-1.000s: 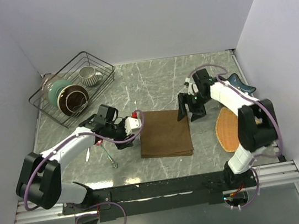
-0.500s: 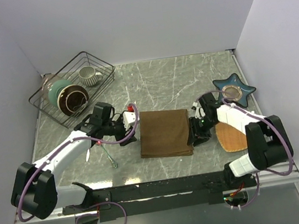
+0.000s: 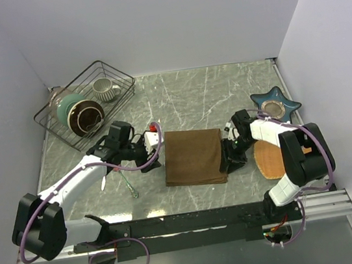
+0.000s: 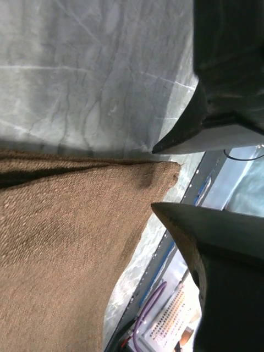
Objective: Fold the napkin into a case and place the utensils inside
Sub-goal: Pick up the top corner of the square-folded napkin from the folded napkin, then fold the top corner of the square-folded napkin into a folded napkin.
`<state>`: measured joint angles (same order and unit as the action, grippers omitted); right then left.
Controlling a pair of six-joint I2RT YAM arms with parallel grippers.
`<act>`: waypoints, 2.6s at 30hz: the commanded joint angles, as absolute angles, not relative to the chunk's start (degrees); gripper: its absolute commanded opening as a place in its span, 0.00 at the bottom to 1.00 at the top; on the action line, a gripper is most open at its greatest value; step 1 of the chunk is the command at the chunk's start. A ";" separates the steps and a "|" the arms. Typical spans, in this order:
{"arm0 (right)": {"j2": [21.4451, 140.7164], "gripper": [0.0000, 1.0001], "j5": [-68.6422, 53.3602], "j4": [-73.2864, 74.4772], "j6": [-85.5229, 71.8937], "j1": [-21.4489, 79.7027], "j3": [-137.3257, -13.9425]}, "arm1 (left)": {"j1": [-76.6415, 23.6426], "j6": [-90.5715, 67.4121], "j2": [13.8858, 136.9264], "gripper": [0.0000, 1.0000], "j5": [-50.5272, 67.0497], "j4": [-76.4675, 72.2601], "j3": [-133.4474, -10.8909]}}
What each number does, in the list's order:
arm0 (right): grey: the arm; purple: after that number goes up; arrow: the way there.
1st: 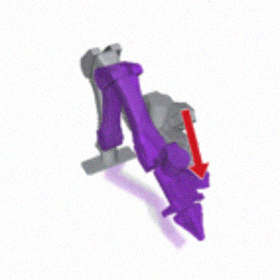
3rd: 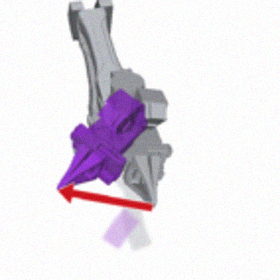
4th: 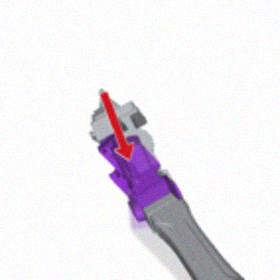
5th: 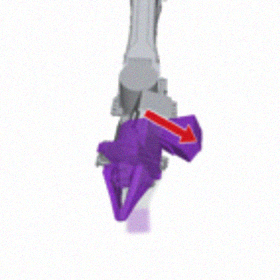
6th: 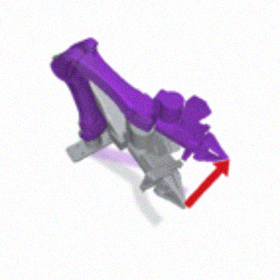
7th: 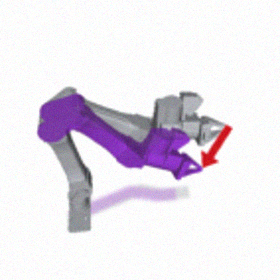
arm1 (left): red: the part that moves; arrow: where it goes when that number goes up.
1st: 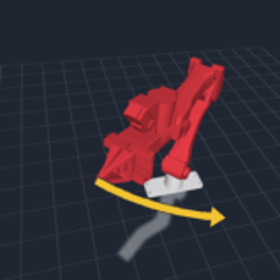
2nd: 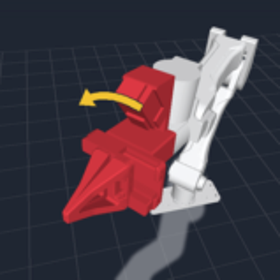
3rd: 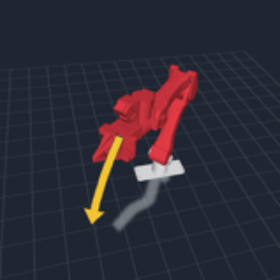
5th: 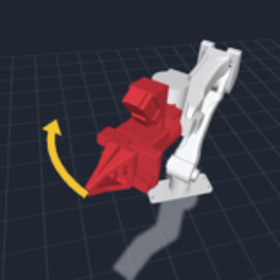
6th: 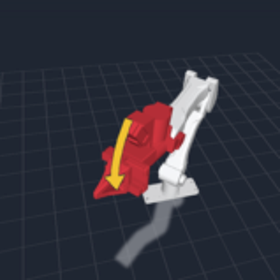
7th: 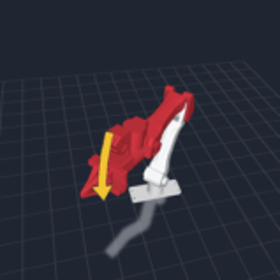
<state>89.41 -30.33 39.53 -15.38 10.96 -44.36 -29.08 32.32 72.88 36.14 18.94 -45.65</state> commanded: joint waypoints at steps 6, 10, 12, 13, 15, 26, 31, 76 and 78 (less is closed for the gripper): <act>85.96 0.48 -31.46 40.34 -15.20 10.37 -43.86 | -29.35 32.61 71.72 0.66 38.06 16.44 -45.17; 86.48 0.53 -31.03 39.90 -15.29 10.37 -43.59 | -29.27 32.96 71.98 0.66 37.97 16.79 -45.96; 87.89 0.55 -30.94 39.99 -15.38 10.37 -43.68 | -29.27 33.05 72.25 0.66 37.88 16.79 -46.23; 88.33 0.55 -31.29 40.08 -15.29 10.28 -43.94 | -29.35 33.05 72.16 0.66 37.97 16.79 -46.23; 89.03 0.54 -31.55 40.34 -15.12 10.28 -44.30 | -29.35 33.05 72.25 0.66 38.06 16.70 -46.32; 88.59 0.44 -32.69 40.87 -15.29 9.67 -43.42 | -29.27 32.87 72.33 0.66 38.32 16.35 -45.97; 89.73 0.51 -32.61 40.69 -15.56 9.23 -43.33 | -29.27 32.96 72.25 0.66 38.50 16.35 -46.05; 92.36 0.00 -49.04 34.91 -19.86 16.34 -62.04 | -21.46 21.10 74.88 0.69 42.89 15.64 -50.44; 95.52 0.00 -49.22 33.58 -21.52 18.36 -64.76 | -20.40 19.09 75.50 0.70 43.50 15.73 -51.32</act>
<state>90.80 -46.33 39.81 -17.34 14.96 -59.33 -22.65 25.04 74.65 39.24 17.78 -47.55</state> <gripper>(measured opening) 0.010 0.688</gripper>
